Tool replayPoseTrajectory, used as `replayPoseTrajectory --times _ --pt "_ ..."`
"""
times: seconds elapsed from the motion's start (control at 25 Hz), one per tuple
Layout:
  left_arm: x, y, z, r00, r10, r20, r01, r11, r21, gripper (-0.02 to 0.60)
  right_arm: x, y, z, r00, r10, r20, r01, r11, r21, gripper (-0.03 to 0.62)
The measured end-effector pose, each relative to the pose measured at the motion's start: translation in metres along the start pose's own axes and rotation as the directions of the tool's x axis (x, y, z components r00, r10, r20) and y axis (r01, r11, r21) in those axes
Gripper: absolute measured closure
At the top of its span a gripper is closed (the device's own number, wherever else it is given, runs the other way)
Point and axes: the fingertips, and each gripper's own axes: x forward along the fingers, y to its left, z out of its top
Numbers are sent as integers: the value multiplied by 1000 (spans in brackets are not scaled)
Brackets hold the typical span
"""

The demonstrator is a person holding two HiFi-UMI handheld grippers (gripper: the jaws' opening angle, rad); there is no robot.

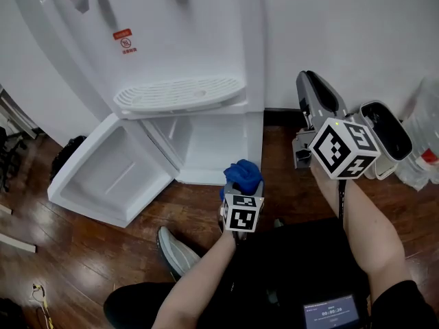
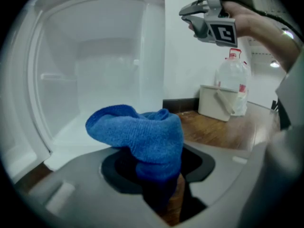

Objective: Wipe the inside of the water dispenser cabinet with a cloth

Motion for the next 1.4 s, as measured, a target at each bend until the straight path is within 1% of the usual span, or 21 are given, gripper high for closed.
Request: replayPoseTrajectory --times 0.04,0.12,0.2,0.28,0.36,0.44,0.52,0.56,0.6,0.64,0.72,0.76,0.8,0.88,0.96,1.0,1.12,1.2,1.28,1.32,1.4 --pt "-4 -3 7 1000 3 20 -3 1000 -2 387 -1 0 0 1000 1 0 -1 1000 0 545" --pt "-14 -6 34 995 26 95 -26 1000 7 387 -1 0 1 1000 3 2 -3 1000 3 545" --pt "-30 -6 75 980 48 191 -55 998 33 387 -1 -2 2 1000 3 5 -3 1000 8 545" --pt "-51 -8 118 956 63 287 -90 992 83 387 0 -4 0 1000 1 1 -1 1000 16 545" --pt "-73 -9 160 924 68 377 -122 985 121 387 0 -5 -2 1000 3 -8 -3 999 32 546" --pt "-90 -9 192 896 68 438 -125 987 101 387 1 -5 -4 1000 5 -17 -4 998 56 546" --pt "-101 -8 211 885 68 461 -103 993 51 385 1 -7 -5 1000 4 -23 -2 997 76 546" --pt "-104 -9 216 880 69 470 -95 995 32 385 0 -8 -5 1000 2 -24 0 997 82 546" --pt "-108 -10 220 871 71 486 -94 995 21 385 0 -8 -5 1000 3 -24 -1 996 85 546" --pt "-114 -10 226 855 76 513 -99 995 18 385 0 -8 -4 1000 6 -23 -4 996 86 546" --pt "-125 -11 241 814 82 576 -116 993 22 385 1 -6 -4 1000 13 -22 -11 996 88 547" --pt "-129 -10 248 799 83 596 -120 993 23 385 2 -6 -4 1000 15 -23 -13 996 89 548" --pt "-130 -8 251 791 79 607 -118 993 24 385 1 -5 -5 1000 17 -26 -14 996 90 548" --pt "-132 -1 251 783 72 618 -122 992 39 386 0 -5 -7 999 23 -37 -20 996 88 548" --pt "-138 16 247 777 89 623 -156 986 53 387 0 -3 -9 998 34 -44 -30 996 86 548" --pt "-142 31 244 777 110 620 -176 983 46 387 1 -2 -9 998 40 -44 -36 996 85 548" --pt "-157 86 237 787 202 583 -241 970 -11 387 3 -1 -10 998 48 -44 -44 995 87 548" --pt "-169 120 230 782 264 564 -297 954 -33 387 3 -1 -11 998 49 -47 -44 995 87 548" --pt "-181 150 224 764 330 555 -351 933 -72 387 2 -2 -12 998 47 -52 -43 995 86 548" --pt "-189 166 220 749 372 549 -378 920 -107 387 2 -2 -13 997 47 -56 -43 995 85 548" --pt "-204 194 212 710 460 533 -429 883 -190 388 3 0 -15 997 50 -63 -44 996 83 548"
